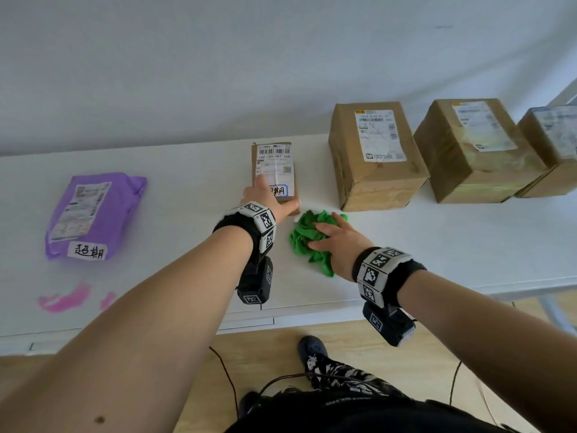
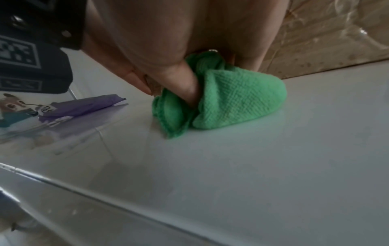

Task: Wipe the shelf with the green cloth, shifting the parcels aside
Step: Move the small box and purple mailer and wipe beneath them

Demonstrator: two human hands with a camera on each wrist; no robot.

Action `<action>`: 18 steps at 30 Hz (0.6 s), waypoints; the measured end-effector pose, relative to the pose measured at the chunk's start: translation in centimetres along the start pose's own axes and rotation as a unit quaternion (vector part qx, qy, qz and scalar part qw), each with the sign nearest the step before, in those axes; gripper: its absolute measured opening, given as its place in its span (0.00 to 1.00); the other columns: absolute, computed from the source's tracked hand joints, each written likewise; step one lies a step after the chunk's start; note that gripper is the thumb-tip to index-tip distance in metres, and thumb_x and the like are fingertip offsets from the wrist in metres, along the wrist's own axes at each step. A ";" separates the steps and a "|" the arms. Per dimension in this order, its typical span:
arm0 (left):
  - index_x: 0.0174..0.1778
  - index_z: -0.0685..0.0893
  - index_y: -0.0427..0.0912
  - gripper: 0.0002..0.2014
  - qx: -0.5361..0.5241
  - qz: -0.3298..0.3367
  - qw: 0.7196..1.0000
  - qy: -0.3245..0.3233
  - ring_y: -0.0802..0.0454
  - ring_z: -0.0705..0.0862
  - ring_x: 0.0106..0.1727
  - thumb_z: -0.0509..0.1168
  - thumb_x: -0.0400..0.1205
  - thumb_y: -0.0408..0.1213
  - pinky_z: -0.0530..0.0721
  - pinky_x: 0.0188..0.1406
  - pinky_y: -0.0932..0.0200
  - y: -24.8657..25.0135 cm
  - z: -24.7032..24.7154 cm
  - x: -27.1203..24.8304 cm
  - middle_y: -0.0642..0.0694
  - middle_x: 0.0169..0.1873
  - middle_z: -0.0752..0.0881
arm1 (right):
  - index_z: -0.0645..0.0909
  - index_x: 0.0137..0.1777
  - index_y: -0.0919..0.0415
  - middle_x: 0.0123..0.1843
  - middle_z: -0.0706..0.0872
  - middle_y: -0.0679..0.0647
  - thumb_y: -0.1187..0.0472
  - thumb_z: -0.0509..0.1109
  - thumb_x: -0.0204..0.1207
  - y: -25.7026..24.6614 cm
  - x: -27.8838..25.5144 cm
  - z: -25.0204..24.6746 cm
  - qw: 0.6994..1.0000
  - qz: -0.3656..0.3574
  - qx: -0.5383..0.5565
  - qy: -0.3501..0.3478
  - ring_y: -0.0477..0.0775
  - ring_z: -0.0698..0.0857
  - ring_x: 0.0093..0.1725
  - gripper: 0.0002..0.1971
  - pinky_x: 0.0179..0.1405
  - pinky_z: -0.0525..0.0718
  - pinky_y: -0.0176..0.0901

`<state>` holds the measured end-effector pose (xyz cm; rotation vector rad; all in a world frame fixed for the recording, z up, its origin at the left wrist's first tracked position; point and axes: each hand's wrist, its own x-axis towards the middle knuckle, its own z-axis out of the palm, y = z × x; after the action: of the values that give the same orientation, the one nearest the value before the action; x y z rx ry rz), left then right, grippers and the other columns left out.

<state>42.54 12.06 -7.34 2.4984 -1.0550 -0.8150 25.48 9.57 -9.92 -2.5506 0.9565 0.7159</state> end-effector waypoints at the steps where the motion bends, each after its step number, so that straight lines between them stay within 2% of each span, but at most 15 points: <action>1: 0.77 0.62 0.43 0.41 0.002 0.009 1.000 -0.002 0.36 0.80 0.64 0.70 0.73 0.57 0.80 0.63 0.47 -0.3 0.0 -0.1 0.36 0.67 0.75 | 0.62 0.80 0.39 0.86 0.48 0.46 0.67 0.60 0.77 -0.1 0.1 0.1 1.000 0.004 0.000 -0.002 0.64 0.38 0.85 0.34 0.85 0.55 0.58; 3: 0.78 0.62 0.44 0.40 0.002 0.018 1.000 0.006 0.36 0.81 0.64 0.70 0.74 0.55 0.80 0.65 0.45 -1.2 -0.4 -0.5 0.37 0.67 0.76 | 0.61 0.80 0.39 0.86 0.48 0.46 0.66 0.60 0.78 -0.6 -0.1 0.1 1.000 0.006 -0.006 -0.007 0.65 0.37 0.85 0.33 0.85 0.54 0.58; 5: 0.81 0.59 0.45 0.40 -0.004 0.012 1.000 0.010 0.36 0.77 0.70 0.68 0.76 0.53 0.77 0.70 0.44 -2.5 -1.1 -1.0 0.37 0.71 0.73 | 0.60 0.81 0.40 0.86 0.48 0.47 0.65 0.59 0.79 -1.8 -0.7 0.2 1.000 -0.004 -0.018 -0.004 0.66 0.36 0.85 0.32 0.86 0.51 0.57; 8: 0.81 0.60 0.40 0.36 -0.005 -0.014 1.000 0.027 0.35 0.73 0.74 0.65 0.80 0.49 0.74 0.72 0.46 -5.2 -2.3 -2.4 0.34 0.76 0.68 | 0.62 0.80 0.41 0.86 0.50 0.46 0.66 0.58 0.79 -5.1 -1.3 0.8 0.999 -0.042 -0.007 0.001 0.65 0.36 0.85 0.31 0.86 0.50 0.56; 10: 0.80 0.60 0.38 0.33 -0.007 -0.034 0.999 0.040 0.35 0.74 0.73 0.62 0.82 0.47 0.73 0.70 0.47 -7.2 -3.4 -3.8 0.34 0.76 0.68 | 0.62 0.80 0.41 0.86 0.50 0.47 0.66 0.58 0.79 -8.5 -1.2 1.4 0.996 -0.088 -0.025 0.001 0.64 0.36 0.85 0.31 0.86 0.50 0.58; 13: 0.81 0.60 0.39 0.31 -0.010 -0.058 0.997 0.059 0.36 0.74 0.73 0.60 0.83 0.44 0.73 0.70 0.48 -10.9 -5.2 -6.1 0.34 0.76 0.68 | 0.60 0.81 0.44 0.86 0.50 0.52 0.64 0.57 0.80 -13.7 -0.3 1.5 0.977 -0.179 -0.115 -0.006 0.60 0.39 0.86 0.31 0.84 0.38 0.58; 15: 0.81 0.60 0.42 0.30 -0.015 -0.069 0.995 0.071 0.37 0.74 0.73 0.60 0.84 0.43 0.73 0.70 0.49 -13.6 -6.4 -7.5 0.34 0.76 0.68 | 0.60 0.81 0.44 0.86 0.49 0.49 0.68 0.58 0.79 -15.7 0.6 1.0 0.983 -0.168 -0.075 -0.021 0.62 0.38 0.85 0.32 0.85 0.46 0.60; 17: 0.81 0.60 0.41 0.30 -0.018 -0.083 0.993 0.083 0.37 0.73 0.74 0.60 0.83 0.41 0.72 0.71 0.50 -16.4 -7.5 -8.9 0.34 0.75 0.69 | 0.62 0.80 0.41 0.86 0.49 0.46 0.73 0.57 0.77 -16.4 2.0 0.4 0.992 -0.122 -0.019 -0.016 0.63 0.38 0.85 0.35 0.83 0.56 0.63; 18: 0.80 0.61 0.40 0.29 -0.022 -0.088 0.992 0.089 0.38 0.73 0.74 0.60 0.83 0.41 0.71 0.72 0.50 -17.5 -7.9 -9.5 0.34 0.75 0.69 | 0.63 0.80 0.40 0.86 0.49 0.46 0.73 0.57 0.77 -16.5 2.6 0.0 0.996 -0.093 -0.006 0.001 0.63 0.39 0.85 0.36 0.83 0.58 0.64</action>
<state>51.68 31.43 -5.80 2.5973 -0.7599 -0.6390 38.36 20.14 -9.34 -2.6065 0.7050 0.6674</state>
